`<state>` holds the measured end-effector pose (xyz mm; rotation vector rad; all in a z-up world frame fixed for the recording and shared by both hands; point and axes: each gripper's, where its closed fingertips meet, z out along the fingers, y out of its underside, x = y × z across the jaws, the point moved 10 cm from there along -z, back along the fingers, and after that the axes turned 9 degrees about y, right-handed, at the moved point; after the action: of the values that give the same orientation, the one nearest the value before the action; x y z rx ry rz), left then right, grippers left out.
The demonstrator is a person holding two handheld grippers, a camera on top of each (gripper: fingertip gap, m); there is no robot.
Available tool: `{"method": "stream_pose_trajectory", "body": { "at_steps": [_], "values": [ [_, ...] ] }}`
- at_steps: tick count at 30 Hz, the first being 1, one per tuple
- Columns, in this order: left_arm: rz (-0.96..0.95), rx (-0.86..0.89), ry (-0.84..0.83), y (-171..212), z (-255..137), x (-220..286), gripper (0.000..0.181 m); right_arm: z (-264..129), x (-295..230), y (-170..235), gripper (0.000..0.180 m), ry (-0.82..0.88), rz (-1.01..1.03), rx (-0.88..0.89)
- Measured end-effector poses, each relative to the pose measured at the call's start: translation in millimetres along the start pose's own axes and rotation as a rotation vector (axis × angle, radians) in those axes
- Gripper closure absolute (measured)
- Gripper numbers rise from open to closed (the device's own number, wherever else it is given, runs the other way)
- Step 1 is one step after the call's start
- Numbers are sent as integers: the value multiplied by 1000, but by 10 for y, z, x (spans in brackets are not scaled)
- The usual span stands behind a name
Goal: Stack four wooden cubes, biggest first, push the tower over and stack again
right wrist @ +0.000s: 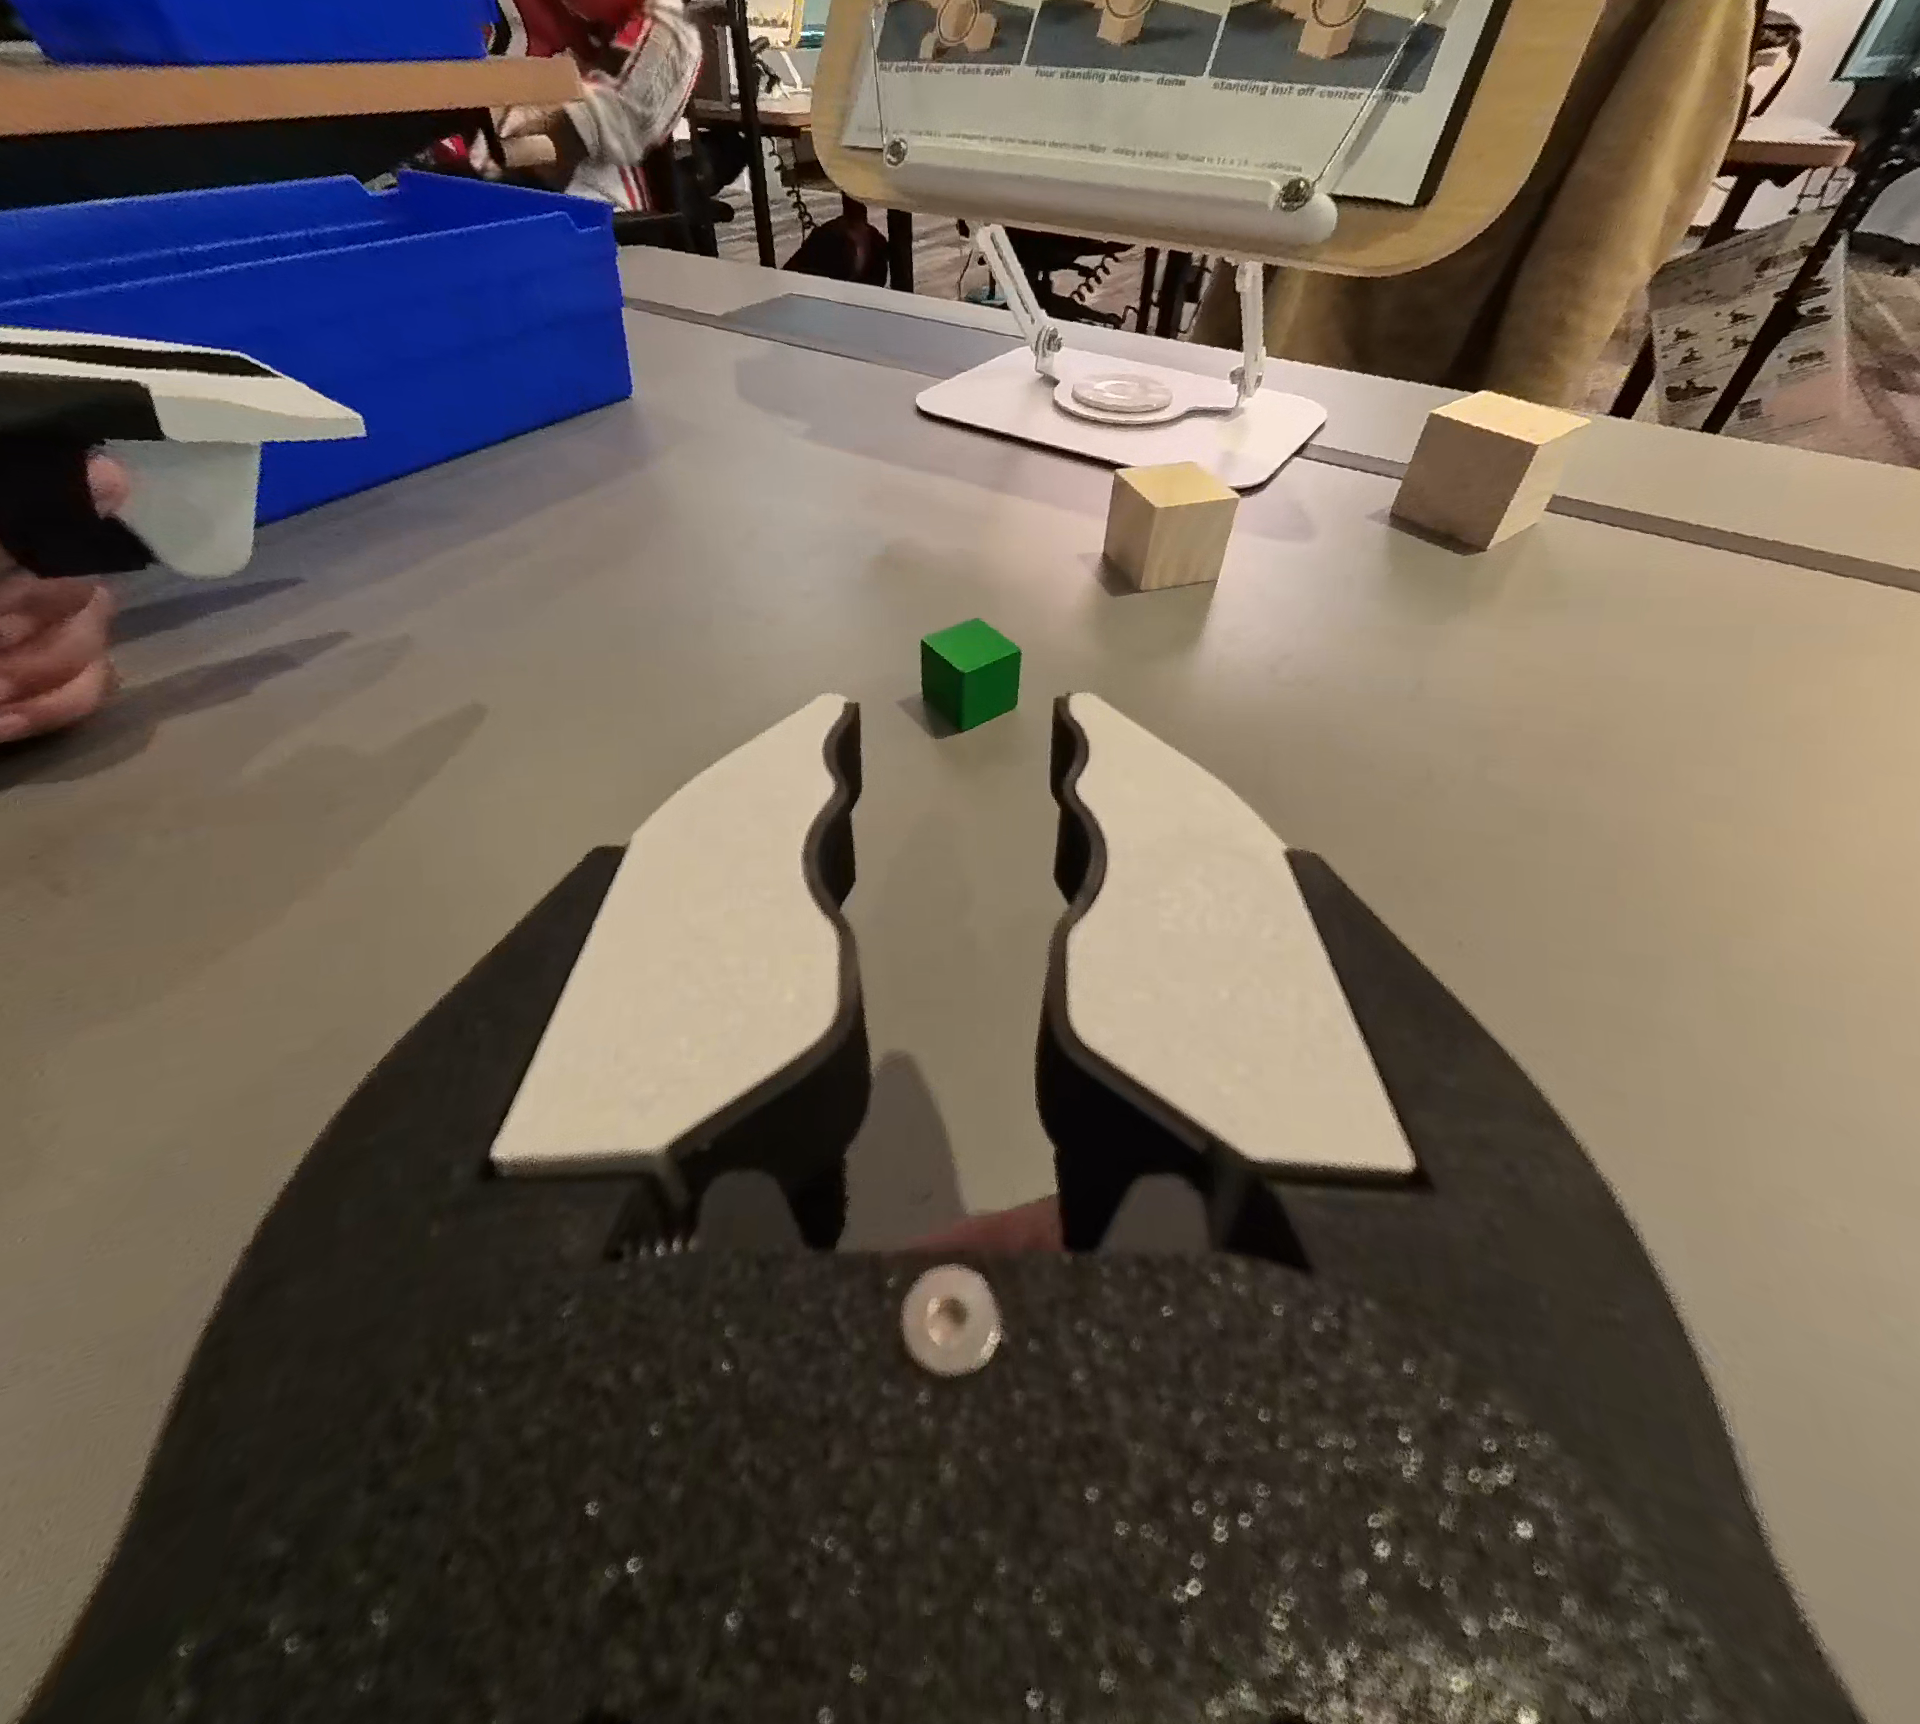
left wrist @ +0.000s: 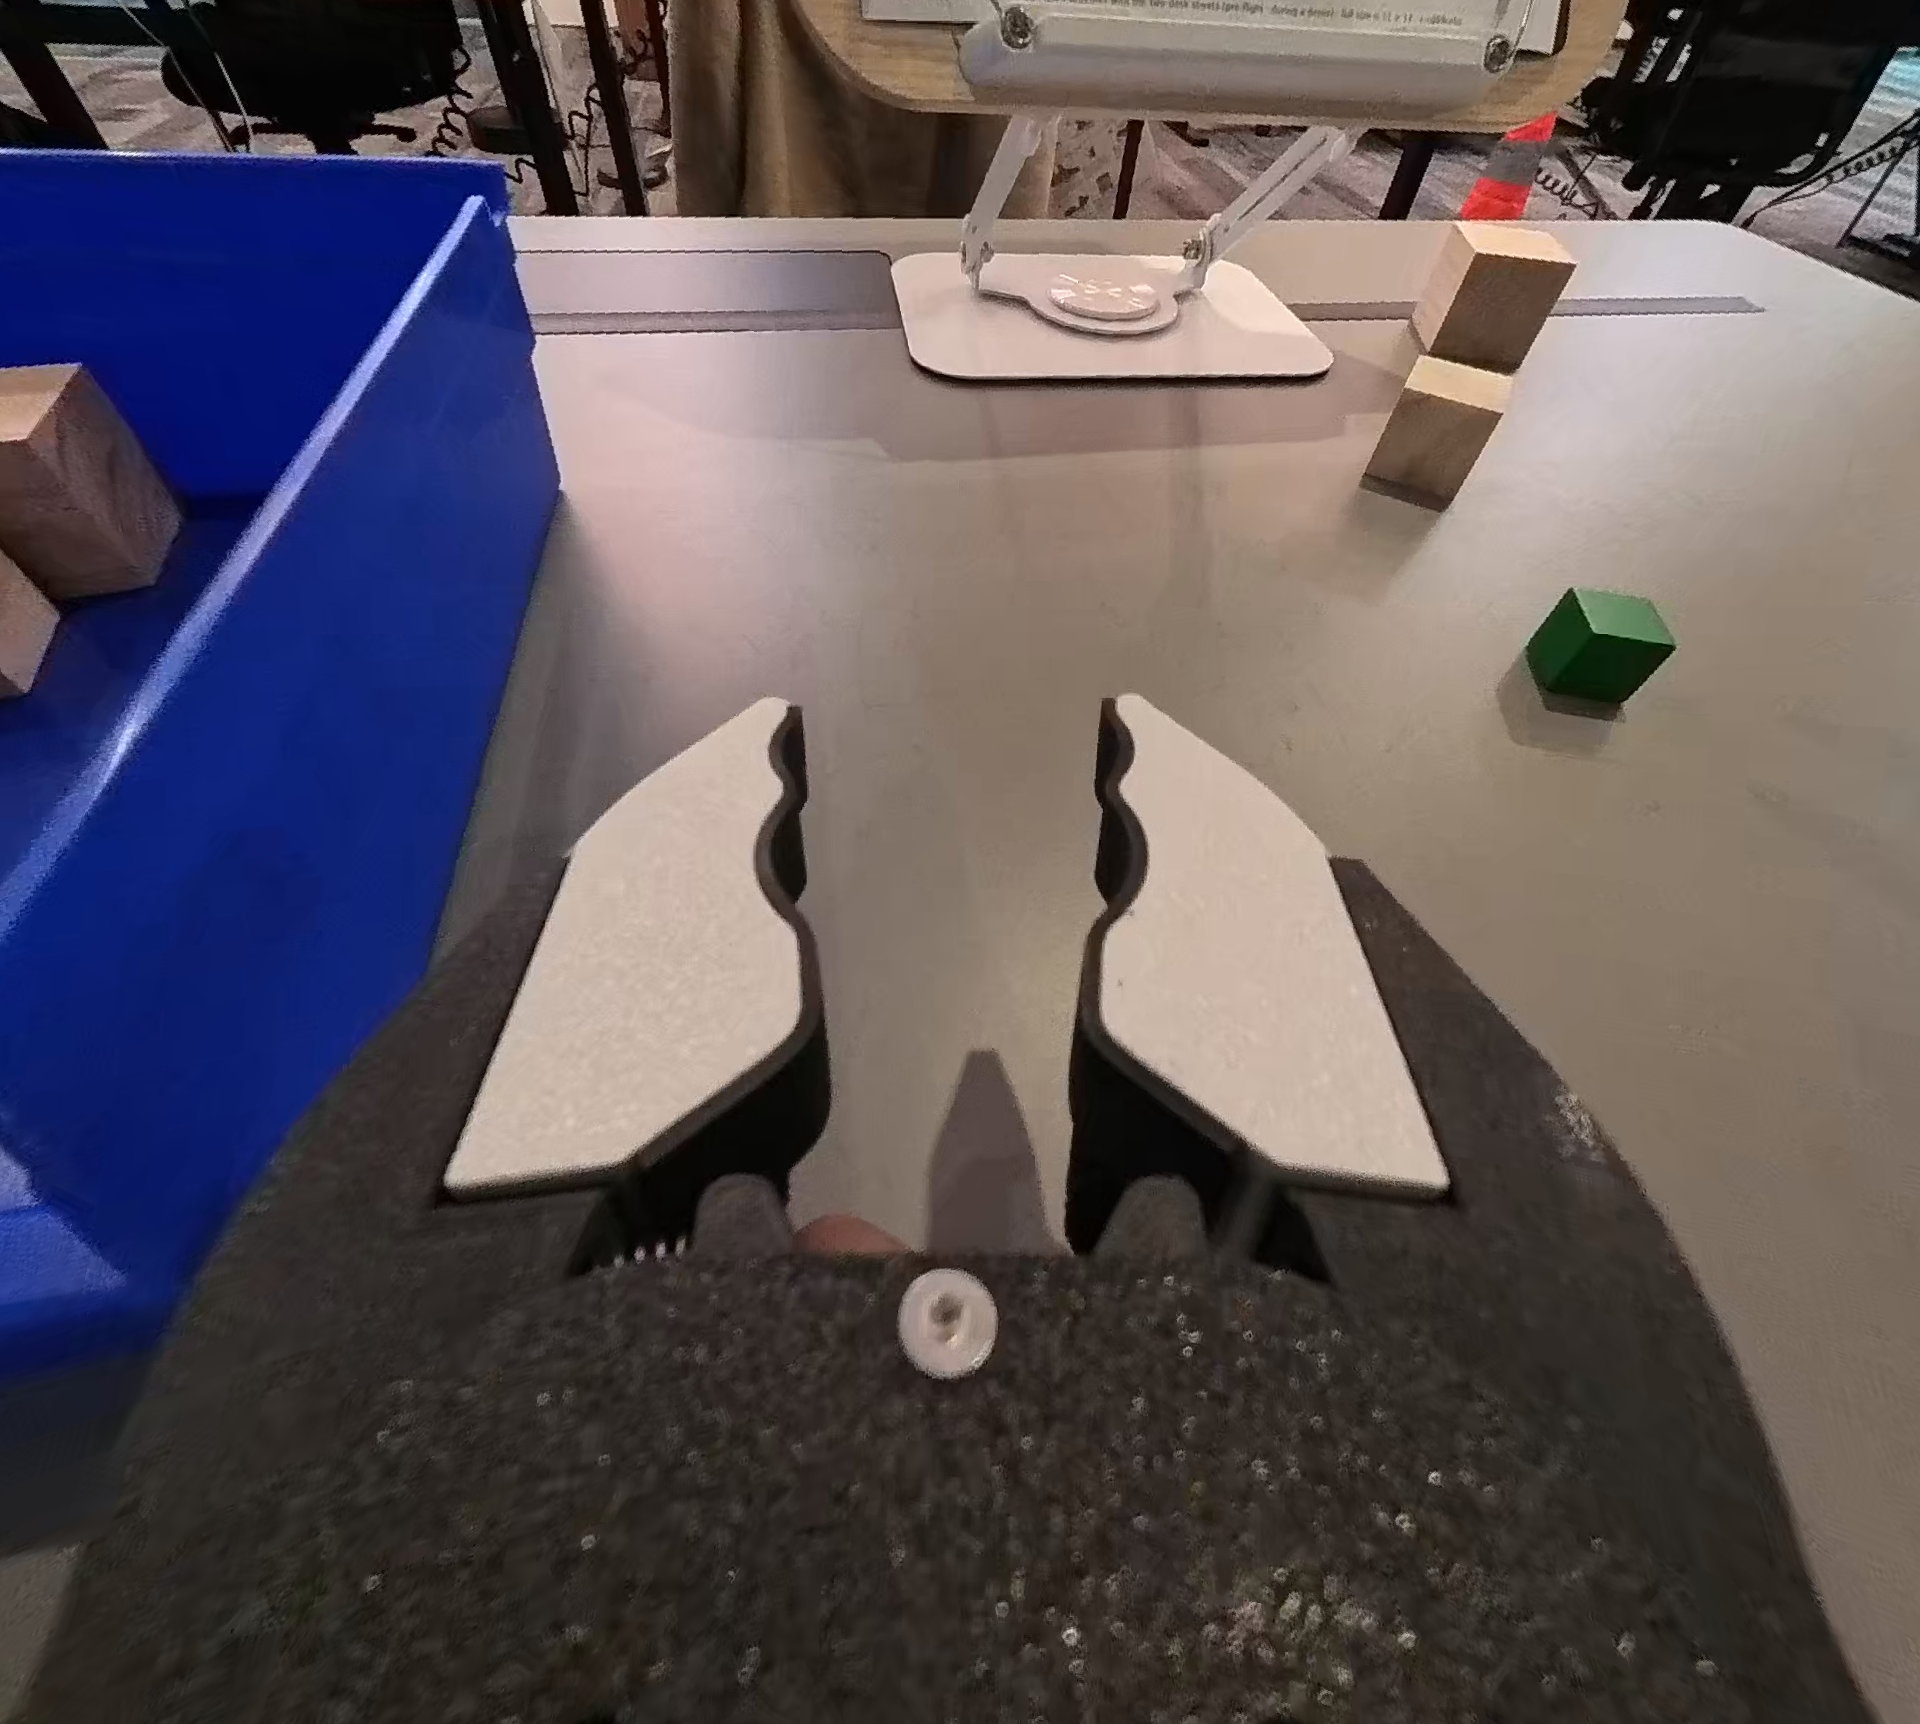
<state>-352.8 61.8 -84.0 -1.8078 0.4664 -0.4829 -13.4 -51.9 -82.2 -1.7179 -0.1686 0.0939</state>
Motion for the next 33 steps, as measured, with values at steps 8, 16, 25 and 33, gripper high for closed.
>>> {"method": "stream_pose_trajectory", "body": {
  "at_steps": [8, 16, 25, 33],
  "values": [
    [8, -21, 18, 3, 23, 10, 127, 14, -8, -2, 149, -3, 7, -3],
    [8, -20, 21, 3, 22, 11, 128, 15, -5, -5, 151, -5, 10, -5],
    [4, -20, 24, 3, 21, 7, 128, 14, -3, -6, 152, -4, 11, -6],
    [5, -16, 23, 3, 18, 8, 127, 18, 5, -3, 144, 21, 15, -10]
  ]
}}
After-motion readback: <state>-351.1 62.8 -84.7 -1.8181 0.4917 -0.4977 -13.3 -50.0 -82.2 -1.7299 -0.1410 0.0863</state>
